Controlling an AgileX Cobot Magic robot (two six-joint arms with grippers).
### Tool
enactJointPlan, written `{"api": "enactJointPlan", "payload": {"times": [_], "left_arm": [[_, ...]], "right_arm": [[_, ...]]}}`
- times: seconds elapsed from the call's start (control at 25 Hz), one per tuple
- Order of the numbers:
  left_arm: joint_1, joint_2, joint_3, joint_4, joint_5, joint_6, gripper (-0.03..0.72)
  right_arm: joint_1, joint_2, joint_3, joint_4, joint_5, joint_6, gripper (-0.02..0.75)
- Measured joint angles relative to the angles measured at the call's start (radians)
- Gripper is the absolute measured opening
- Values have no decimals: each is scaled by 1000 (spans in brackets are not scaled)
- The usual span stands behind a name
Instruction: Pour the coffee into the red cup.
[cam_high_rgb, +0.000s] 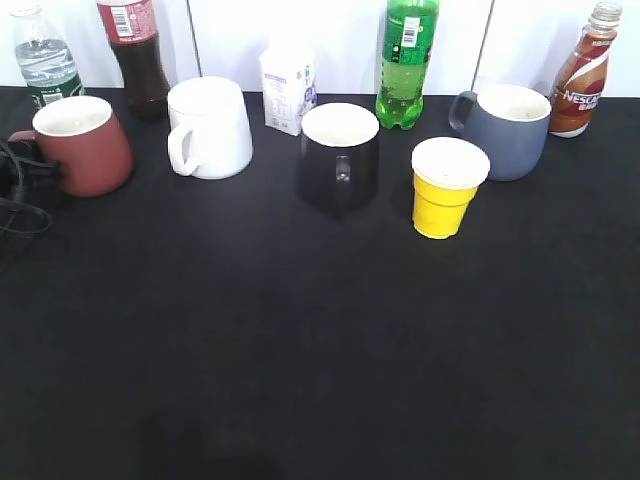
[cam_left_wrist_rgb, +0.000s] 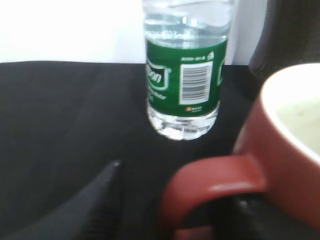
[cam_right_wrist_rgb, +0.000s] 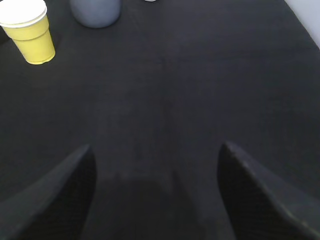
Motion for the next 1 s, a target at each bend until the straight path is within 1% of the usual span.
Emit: {"api": "enactJointPlan", "payload": {"times": [0.08,0.12,0.16,0.2,0.32,0.44,0.48,0.52,0.56,0.64,0.72,0.76,0.88,0.92,0.96,1.0], "left_arm": [[0,0,0,16,2,5,200],[1,1,0,28,0,5,129],[1,3,0,45,3,5,75],[1,5,0,51,-1,5,57],[1,8,0,58,-22,5,49],[1,8,1,58,-83,5,48],[1,8,18,58,-114,5,48],[1,-4,75,59,-148,5,48],[1,-13,94,60,-160,5,48],[1,-76,168,96,-213,12,48],[1,-155,226,219,-243,5,46],[1,-166,233,251,-243,-5,46],[-1,-193,239,535,-244,-109,46],[-14,-193,240,595,-243,-138,46],[-55,-193,240,647,-243,-154,46],[-73,-193,240,661,-243,-155,46]], "right_arm": [[0,0,0,0,0,0,589],[0,0,0,0,0,0,589],[0,0,0,0,0,0,589],[0,0,0,0,0,0,589],[0,0,0,0,0,0,589],[0,0,0,0,0,0,589],[0,0,0,0,0,0,589],[0,0,0,0,0,0,589],[0,0,0,0,0,0,589],[0,0,0,0,0,0,589],[0,0,0,0,0,0,589],[0,0,0,0,0,0,589],[0,0,0,0,0,0,589],[0,0,0,0,0,0,589],[0,0,0,0,0,0,589],[0,0,0,0,0,0,589]]}}
